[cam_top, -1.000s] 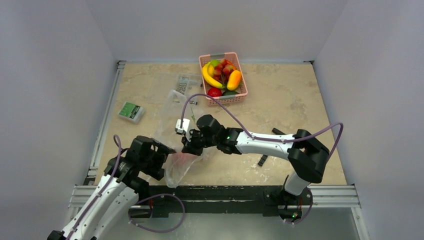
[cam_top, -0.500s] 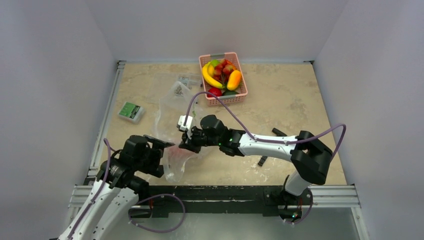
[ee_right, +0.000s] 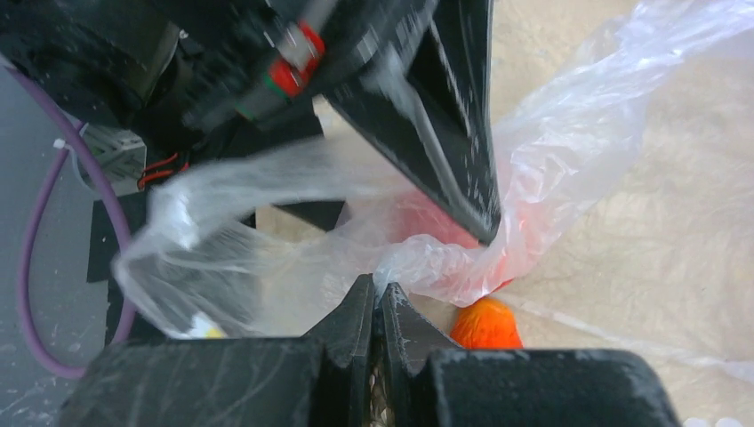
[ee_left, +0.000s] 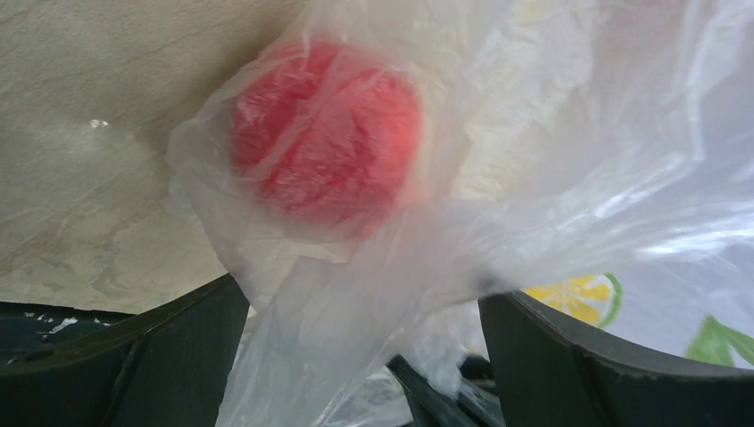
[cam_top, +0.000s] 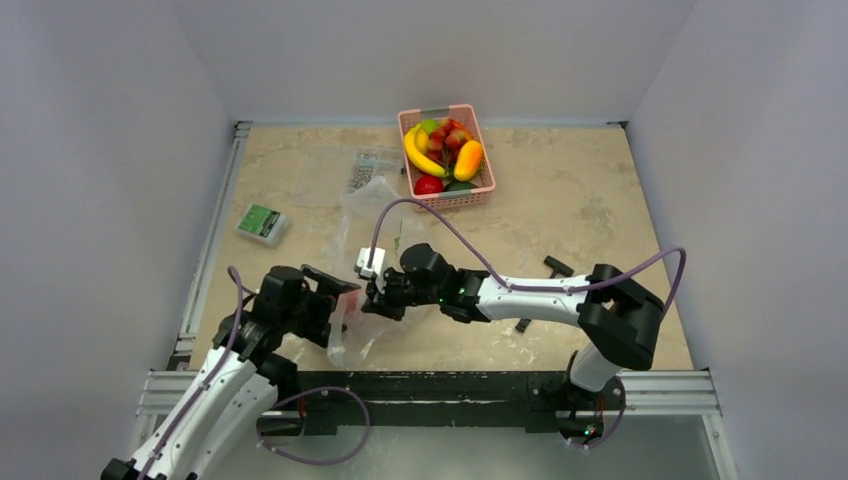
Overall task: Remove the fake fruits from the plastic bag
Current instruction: Adjust the plastic bag at the center of the board.
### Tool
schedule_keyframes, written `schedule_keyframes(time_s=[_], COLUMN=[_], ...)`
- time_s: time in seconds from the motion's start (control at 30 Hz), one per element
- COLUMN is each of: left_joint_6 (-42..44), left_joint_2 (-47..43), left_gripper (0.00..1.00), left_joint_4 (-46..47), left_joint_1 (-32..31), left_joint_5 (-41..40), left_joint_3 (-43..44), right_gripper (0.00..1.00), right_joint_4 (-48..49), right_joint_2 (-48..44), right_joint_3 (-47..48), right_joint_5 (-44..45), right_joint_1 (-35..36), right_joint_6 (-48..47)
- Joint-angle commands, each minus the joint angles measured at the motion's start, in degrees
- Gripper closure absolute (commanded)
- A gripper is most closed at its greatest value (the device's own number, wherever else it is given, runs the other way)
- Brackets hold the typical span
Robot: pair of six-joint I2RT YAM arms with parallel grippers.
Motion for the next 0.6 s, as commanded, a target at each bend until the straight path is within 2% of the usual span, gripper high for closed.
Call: schedule_keyframes(time_s=[0.0, 0.13, 0.2, 0.3, 0.5, 0.57], left_joint_6=[4.36, 1.42, -0.37, -1.65, 4.90, 6.86], left_joint_2=[-7.46, -15.45, -16.62, -12.60, 1.19, 3.30], left_gripper=[0.00, 0.00, 0.00, 0.00, 0.00, 0.05], left_joint_4=[-2.62, -7.60, -8.01, -5.91, 4.09, 5.64], left_joint_1=[0.51, 0.50, 0.51, 0.53, 0.46, 0.46], left_joint_5=[0.26, -0.55, -0.21, 1.31, 5.38, 5.44], left_joint_3=[1.24, 1.46, 1.47, 1.58, 4.29, 5.10], right_gripper=[1.00, 1.00, 1.00, 1.00, 1.00, 1.00], right_joint_4=[4.29, 3.82, 4.06, 3.96, 0.25, -0.86], right_joint_2=[-3.09, -2.37, -2.02, -1.81, -0.80, -1.03], right_joint_3=[-2.57, -1.98, -1.55, -0.74, 2.07, 2.43], right_joint_5=[-0.43, -0.28, -0.98, -2.17, -4.23, -3.64], right_joint_1=[0.75, 0.75, 0.75, 0.76, 1.36, 2.20], right_joint_6=[3.09, 2.84, 2.76, 2.00, -2.14, -3.12])
